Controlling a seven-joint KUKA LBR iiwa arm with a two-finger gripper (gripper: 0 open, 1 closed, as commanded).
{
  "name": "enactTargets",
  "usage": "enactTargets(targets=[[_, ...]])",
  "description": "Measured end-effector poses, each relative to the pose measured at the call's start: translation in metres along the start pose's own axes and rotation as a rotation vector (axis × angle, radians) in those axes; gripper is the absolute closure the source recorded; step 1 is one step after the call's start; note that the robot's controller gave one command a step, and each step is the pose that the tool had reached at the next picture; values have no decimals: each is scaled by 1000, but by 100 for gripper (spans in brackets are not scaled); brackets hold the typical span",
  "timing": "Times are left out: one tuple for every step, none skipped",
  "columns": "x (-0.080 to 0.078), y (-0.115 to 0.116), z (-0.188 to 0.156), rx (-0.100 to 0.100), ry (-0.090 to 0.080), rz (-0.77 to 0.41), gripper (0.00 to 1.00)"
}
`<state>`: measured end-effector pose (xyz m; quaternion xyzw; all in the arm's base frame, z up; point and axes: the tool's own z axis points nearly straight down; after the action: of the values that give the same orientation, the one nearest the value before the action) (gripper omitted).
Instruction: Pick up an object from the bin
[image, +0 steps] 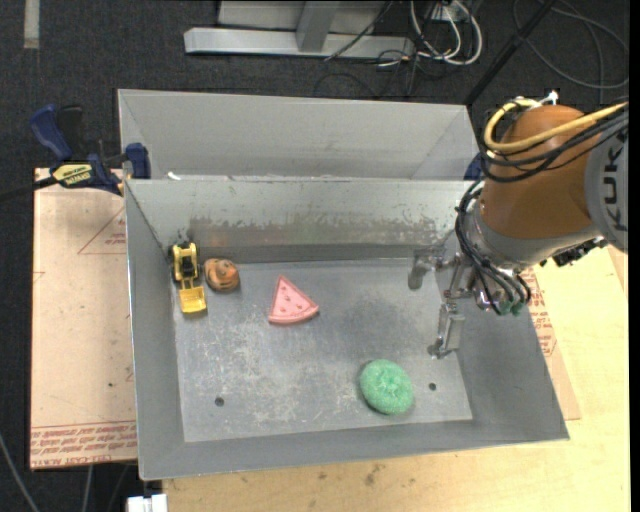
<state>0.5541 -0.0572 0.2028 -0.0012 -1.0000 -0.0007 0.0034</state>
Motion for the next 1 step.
enactTargets(targets=[[-1,0,-5,1,-8,-2,0]])
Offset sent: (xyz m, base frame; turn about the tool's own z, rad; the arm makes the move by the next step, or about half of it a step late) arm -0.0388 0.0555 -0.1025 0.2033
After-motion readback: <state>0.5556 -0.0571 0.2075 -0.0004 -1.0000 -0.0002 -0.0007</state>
